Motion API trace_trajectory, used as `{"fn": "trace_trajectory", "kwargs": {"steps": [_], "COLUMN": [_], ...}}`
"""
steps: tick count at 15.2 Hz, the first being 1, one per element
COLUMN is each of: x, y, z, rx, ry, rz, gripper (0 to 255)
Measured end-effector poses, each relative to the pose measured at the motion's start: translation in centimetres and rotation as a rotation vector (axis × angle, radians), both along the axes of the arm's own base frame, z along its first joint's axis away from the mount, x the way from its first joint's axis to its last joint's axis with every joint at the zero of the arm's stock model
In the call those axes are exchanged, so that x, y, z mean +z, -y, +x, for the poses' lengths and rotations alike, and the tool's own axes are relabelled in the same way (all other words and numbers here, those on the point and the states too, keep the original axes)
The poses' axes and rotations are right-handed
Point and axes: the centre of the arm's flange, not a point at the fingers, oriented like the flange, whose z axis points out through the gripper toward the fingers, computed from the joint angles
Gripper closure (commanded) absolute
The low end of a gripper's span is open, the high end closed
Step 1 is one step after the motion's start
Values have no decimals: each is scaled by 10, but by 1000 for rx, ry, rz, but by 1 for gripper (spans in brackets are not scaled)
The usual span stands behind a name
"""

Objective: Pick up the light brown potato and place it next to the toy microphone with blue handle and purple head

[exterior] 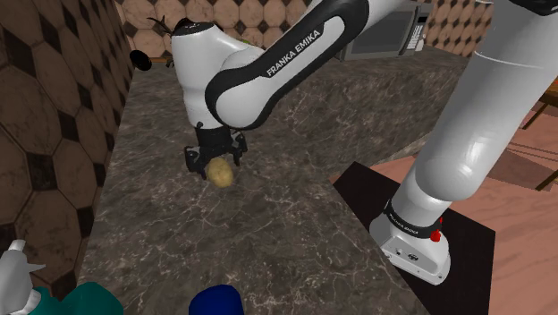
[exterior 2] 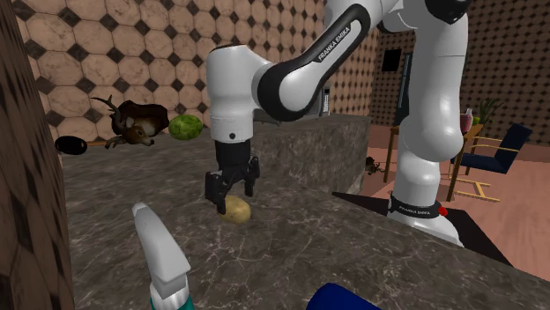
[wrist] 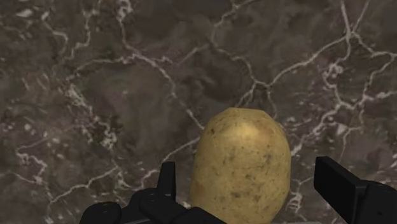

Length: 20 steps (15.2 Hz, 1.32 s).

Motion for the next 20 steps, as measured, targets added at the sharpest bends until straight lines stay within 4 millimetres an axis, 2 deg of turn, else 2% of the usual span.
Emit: {"fn": "trace_trajectory", "kwargs": {"steps": [4,10,11,20], "x": [-20,-25,-25,-25], "y": [1,1,1,0], "z": [2,1,1,1], "rx": [0,0,0,0], "ry": [0,0,0,1], "rz": [0,0,0,0], "gripper": [0,0,255,255]}}
